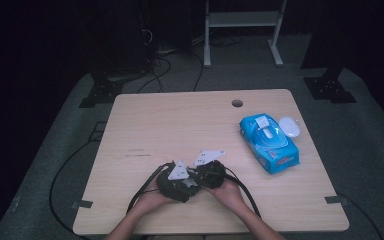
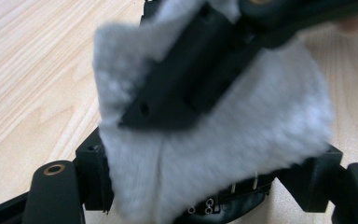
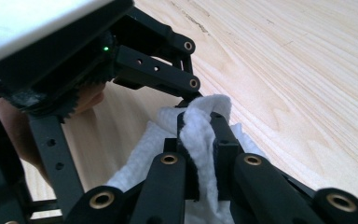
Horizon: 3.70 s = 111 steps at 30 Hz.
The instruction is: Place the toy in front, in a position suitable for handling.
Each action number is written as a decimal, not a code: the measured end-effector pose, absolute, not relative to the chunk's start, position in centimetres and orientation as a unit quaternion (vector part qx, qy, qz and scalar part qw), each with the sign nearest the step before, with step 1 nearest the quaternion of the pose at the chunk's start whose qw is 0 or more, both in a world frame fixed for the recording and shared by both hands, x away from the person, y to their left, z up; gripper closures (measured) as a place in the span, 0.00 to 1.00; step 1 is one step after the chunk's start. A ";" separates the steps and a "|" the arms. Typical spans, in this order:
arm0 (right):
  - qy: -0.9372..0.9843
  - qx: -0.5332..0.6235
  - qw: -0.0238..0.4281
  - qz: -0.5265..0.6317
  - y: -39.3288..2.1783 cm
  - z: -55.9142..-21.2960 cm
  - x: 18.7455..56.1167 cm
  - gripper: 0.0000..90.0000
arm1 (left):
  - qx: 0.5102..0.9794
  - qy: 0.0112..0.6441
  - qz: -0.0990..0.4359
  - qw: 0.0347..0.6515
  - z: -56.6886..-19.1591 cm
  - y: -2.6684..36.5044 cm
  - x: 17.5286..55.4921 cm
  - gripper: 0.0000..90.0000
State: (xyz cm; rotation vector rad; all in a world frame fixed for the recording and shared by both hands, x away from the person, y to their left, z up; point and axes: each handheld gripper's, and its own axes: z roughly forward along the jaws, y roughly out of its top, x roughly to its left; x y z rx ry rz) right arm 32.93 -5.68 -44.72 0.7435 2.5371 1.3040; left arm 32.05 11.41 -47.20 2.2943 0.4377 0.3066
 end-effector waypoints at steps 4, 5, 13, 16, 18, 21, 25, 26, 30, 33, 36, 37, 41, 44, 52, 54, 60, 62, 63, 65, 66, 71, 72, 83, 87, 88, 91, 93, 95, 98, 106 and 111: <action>0.851 0.279 0.133 0.424 -7.5 -44.8 34.0 0.94 | 0.900 0.169 0.124 0.383 -47.1 11.4 32.0 0.28; 0.851 0.286 0.143 0.416 -8.3 -44.8 34.4 0.94 | 0.899 0.170 0.124 0.384 -47.1 11.4 32.0 0.28; 0.839 0.318 0.137 0.420 -10.6 -45.2 34.3 0.94 | 0.901 0.169 0.121 0.381 -47.2 11.4 32.1 0.28; 0.844 0.304 0.131 0.422 -10.3 -45.1 33.8 0.94 | 0.900 0.168 0.124 0.382 -47.2 11.4 32.0 0.28; 0.846 0.304 0.136 0.415 -10.7 -45.2 33.8 0.94 | 0.900 0.167 0.125 0.383 -47.1 11.4 32.0 0.28; 0.840 0.326 0.141 0.410 -12.4 -45.4 34.2 0.94 | 0.898 0.168 0.123 0.387 -47.1 11.4 32.1 0.28; 0.830 0.356 0.127 0.410 -14.0 -45.6 34.5 0.94 | 0.899 0.169 0.122 0.386 -47.0 11.4 32.1 0.28; 0.830 0.355 0.126 0.411 -13.9 -45.6 34.4 0.94 | 0.899 0.169 0.121 0.386 -47.0 11.4 32.1 0.28; 0.842 0.326 0.120 0.412 -12.8 -45.3 33.4 0.94 | 0.900 0.168 0.121 0.384 -47.1 11.4 32.1 0.28; 0.849 0.312 0.113 0.411 -12.6 -45.1 33.1 0.94 | 0.900 0.168 0.124 0.384 -47.1 11.4 32.0 0.28; 0.850 0.319 0.120 0.403 -13.3 -45.2 33.1 0.94 | 0.898 0.168 0.125 0.387 -47.0 11.4 32.0 0.27; 0.849 0.328 0.132 0.394 -13.9 -45.4 33.4 0.94 | 0.897 0.169 0.124 0.389 -47.0 11.4 32.0 0.28; 0.839 0.353 0.134 0.392 -14.3 -45.7 34.3 0.94 | 0.895 0.171 0.121 0.393 -46.9 11.3 32.1 0.27; 0.839 0.344 0.144 0.397 -13.2 -45.5 34.7 0.94 | 0.898 0.165 0.128 0.387 -47.0 11.3 32.0 0.28; 0.837 0.346 0.145 0.398 -12.1 -45.5 36.0 0.94 | 0.897 0.172 0.130 0.386 -46.9 11.5 32.1 0.28; 0.839 0.343 0.146 0.397 -12.4 -45.5 35.7 0.94 | 0.898 0.170 0.127 0.387 -46.9 11.5 32.1 0.28; 0.846 0.336 0.150 0.387 -13.7 -45.6 34.0 0.94 | 0.895 0.174 0.122 0.391 -46.9 11.5 32.1 0.28; 0.851 0.328 0.152 0.381 -14.1 -45.6 33.4 0.94 | 0.896 0.176 0.121 0.390 -46.9 11.5 32.2 0.28; 0.853 0.324 0.153 0.380 -14.1 -45.6 33.1 0.94 | 0.897 0.175 0.123 0.388 -46.9 11.4 32.2 0.27; 0.854 0.320 0.147 0.384 -13.9 -45.5 32.7 0.94 | 0.898 0.175 0.125 0.385 -47.0 11.3 32.2 0.28; 0.854 0.315 0.144 0.388 -13.7 -45.3 32.5 0.94 | 0.899 0.174 0.126 0.382 -47.1 11.3 32.2 0.28; 0.858 0.294 0.130 0.401 -12.2 -45.1 32.2 0.94 | 0.898 0.177 0.125 0.382 -47.1 11.3 32.2 0.28; 0.857 0.296 0.127 0.401 -12.4 -45.1 32.3 0.94 | 0.898 0.176 0.125 0.384 -47.1 11.4 32.2 0.28; 0.855 0.319 0.132 0.388 -13.9 -45.4 32.7 0.94 | 0.898 0.172 0.128 0.385 -47.0 11.3 32.2 0.28; 0.854 0.300 0.127 0.405 -11.7 -45.0 33.3 0.94 | 0.902 0.166 0.137 0.374 -47.0 11.1 32.0 0.28; 0.854 0.295 0.129 0.408 -10.8 -45.0 33.6 0.94 | 0.902 0.168 0.136 0.375 -47.1 11.1 32.0 0.28; 0.856 0.286 0.140 0.408 -9.6 -44.9 34.4 0.94 | 0.900 0.173 0.132 0.379 -47.1 11.4 32.2 0.28; 0.854 0.293 0.147 0.403 -9.7 -44.9 35.1 0.94 | 0.899 0.172 0.132 0.380 -47.1 11.5 32.2 0.28; 0.852 0.302 0.163 0.395 -10.9 -45.1 35.7 0.94 | 0.899 0.171 0.131 0.381 -47.0 11.6 32.2 0.28; 0.848 0.330 0.165 0.382 -12.9 -45.4 36.0 0.94 | 0.900 0.169 0.131 0.379 -47.0 11.6 32.2 0.28; 0.847 0.320 0.116 0.408 -14.6 -45.3 33.1 0.94 | 0.899 0.176 0.127 0.380 -47.2 11.5 32.4 0.28; 0.853 0.315 0.102 0.403 -14.2 -45.5 33.2 0.94 | 0.894 0.183 0.120 0.391 -46.9 11.7 32.4 0.27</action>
